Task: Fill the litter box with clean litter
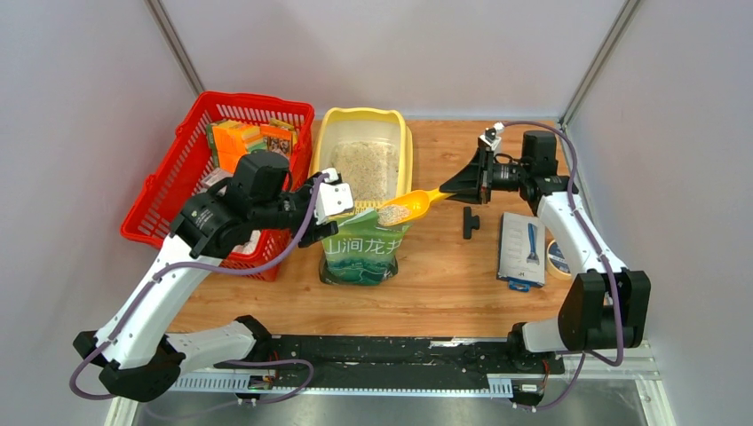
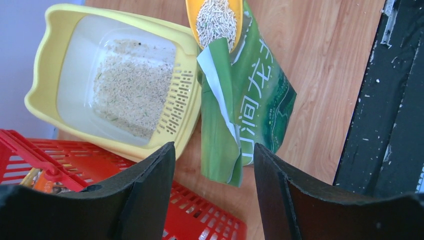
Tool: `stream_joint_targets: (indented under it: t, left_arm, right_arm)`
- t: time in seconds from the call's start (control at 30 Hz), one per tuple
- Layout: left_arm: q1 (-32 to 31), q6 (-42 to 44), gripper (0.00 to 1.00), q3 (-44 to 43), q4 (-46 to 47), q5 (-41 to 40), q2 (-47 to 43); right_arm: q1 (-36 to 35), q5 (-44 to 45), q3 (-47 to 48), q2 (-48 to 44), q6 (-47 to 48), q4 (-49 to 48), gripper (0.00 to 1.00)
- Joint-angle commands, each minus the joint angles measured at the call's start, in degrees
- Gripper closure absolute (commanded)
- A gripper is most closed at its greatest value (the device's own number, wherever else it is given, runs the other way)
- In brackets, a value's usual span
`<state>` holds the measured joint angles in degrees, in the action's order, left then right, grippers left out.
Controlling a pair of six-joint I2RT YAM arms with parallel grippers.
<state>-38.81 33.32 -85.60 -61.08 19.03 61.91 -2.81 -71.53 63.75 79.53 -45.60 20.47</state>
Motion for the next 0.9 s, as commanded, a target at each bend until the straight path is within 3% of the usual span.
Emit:
stream_joint_targets:
  t: [0.0,0.47,0.67,0.87]
  left_arm:
    - [0.14,-0.45,0.33,0.17,0.17,1.19,-0.74]
    - [0.14,0.61,0.34,-0.27,0.96,-1.62,0.67]
    - [0.14,1.83,0.34,0.17,-0.26,-3.20,0.32]
    - [0.05,2.98,0.34,0.26,-0.44,-4.88,1.11]
  right_arm:
    - [1.14,-4.23,3.84,0.54,1.22,1.33,1.00]
    - [4.13,-8.63,12.00,8.27,0.96,2.30,1.00]
    - [4.13,-8.63,18.76,16.09,-0.80,0.28,1.00]
    - [3.34,-3.29,25.54,26.72,-6.16,-8.07,1.00]
